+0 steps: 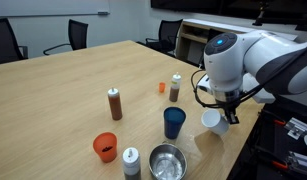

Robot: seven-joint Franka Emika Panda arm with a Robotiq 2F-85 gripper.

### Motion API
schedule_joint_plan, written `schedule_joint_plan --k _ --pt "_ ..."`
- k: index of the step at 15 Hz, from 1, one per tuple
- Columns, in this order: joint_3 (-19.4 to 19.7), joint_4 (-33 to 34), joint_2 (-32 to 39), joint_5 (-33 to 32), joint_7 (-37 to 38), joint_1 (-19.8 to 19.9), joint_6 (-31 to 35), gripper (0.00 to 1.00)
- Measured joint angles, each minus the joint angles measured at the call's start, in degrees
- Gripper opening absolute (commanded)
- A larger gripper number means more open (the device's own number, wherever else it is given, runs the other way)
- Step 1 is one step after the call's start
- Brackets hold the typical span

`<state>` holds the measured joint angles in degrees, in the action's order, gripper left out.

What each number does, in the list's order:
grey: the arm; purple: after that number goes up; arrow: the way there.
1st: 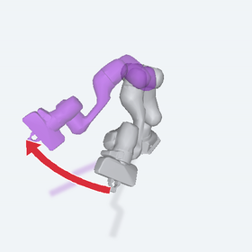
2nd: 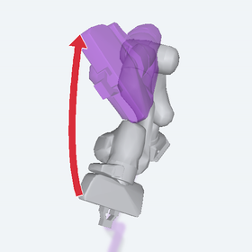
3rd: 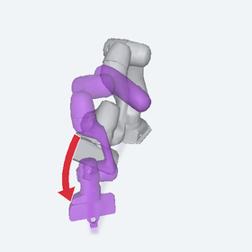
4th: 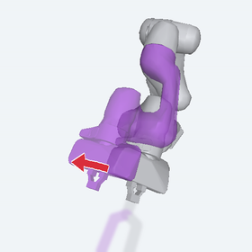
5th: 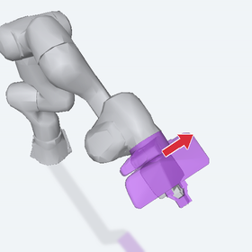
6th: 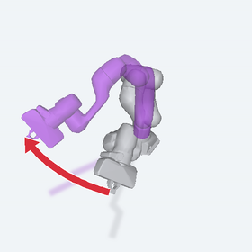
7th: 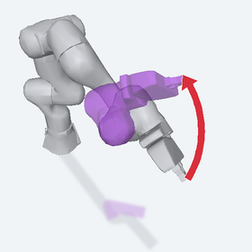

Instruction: Pour the contents from the white cup into the blue cup

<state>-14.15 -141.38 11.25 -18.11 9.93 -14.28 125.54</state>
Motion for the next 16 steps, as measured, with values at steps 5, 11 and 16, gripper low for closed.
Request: schedule_joint_plan --k 5,11,16 --pt "1.31 -4.50 -0.72 12.10 -0.60 1.47 12.94 0.03" --pt "0.12 -10.21 -0.15 31.67 -5.41 1.84 34.59 0.38" --pt "-12.65 -13.26 3.68 51.35 -15.54 8.23 57.89 0.66"
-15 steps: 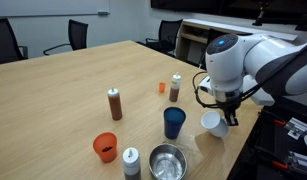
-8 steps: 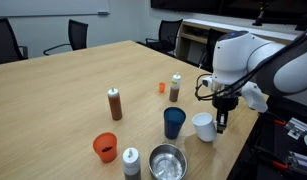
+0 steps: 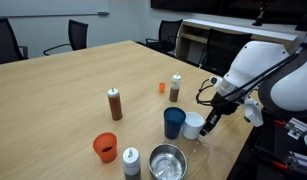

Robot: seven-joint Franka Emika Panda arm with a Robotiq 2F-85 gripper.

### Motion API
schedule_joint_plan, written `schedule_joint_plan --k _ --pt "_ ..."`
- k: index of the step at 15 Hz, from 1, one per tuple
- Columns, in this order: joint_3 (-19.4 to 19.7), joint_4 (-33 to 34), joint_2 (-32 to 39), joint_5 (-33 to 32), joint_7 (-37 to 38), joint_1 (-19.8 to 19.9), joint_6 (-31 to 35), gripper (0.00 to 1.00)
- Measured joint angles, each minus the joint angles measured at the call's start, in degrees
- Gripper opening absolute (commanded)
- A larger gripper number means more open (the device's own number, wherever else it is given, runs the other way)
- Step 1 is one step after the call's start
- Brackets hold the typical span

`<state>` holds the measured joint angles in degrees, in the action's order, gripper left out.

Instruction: Pour the contents from the white cup into the blue cup

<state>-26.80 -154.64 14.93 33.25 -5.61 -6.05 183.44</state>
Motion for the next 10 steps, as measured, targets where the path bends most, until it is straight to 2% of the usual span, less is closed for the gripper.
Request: schedule_joint_plan --k 3,5,6,8,10 --pt "-10.30 -1.42 1.47 -0.13 -1.74 7.69 9.37 0.88" --pt "-14.04 -4.39 1.39 -2.98 -1.75 12.03 12.25 0.98" --pt "-14.19 -5.23 1.30 -2.82 -3.26 12.88 12.26 0.82" --pt "-12.49 -5.03 1.24 -0.62 -8.33 12.86 10.90 0.96" --pt "-12.23 -4.92 1.19 -0.46 -9.17 12.73 10.39 0.99"
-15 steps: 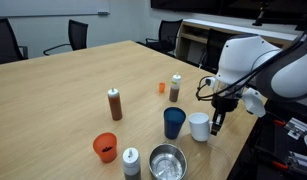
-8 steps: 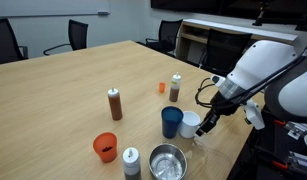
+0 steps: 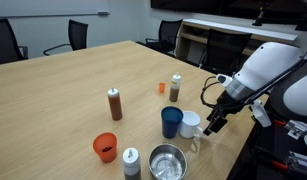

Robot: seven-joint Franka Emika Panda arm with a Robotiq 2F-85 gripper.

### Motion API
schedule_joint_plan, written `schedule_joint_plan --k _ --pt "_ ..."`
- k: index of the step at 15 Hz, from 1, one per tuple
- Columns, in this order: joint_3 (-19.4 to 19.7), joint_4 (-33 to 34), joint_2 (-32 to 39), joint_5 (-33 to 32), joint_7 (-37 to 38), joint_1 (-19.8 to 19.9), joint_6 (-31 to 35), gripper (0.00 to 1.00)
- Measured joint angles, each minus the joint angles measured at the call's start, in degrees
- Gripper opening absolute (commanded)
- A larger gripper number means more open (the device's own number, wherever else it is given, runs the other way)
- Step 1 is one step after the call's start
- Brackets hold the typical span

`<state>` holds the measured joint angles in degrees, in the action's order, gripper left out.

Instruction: Pour the contents from the white cup into the blue cup

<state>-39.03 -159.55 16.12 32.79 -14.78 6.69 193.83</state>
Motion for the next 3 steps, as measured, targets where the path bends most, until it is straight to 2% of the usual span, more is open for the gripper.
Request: schedule_joint_plan --k 3 --pt "0.00 0.01 -0.10 0.01 0.00 -0.28 -0.23 0.99"
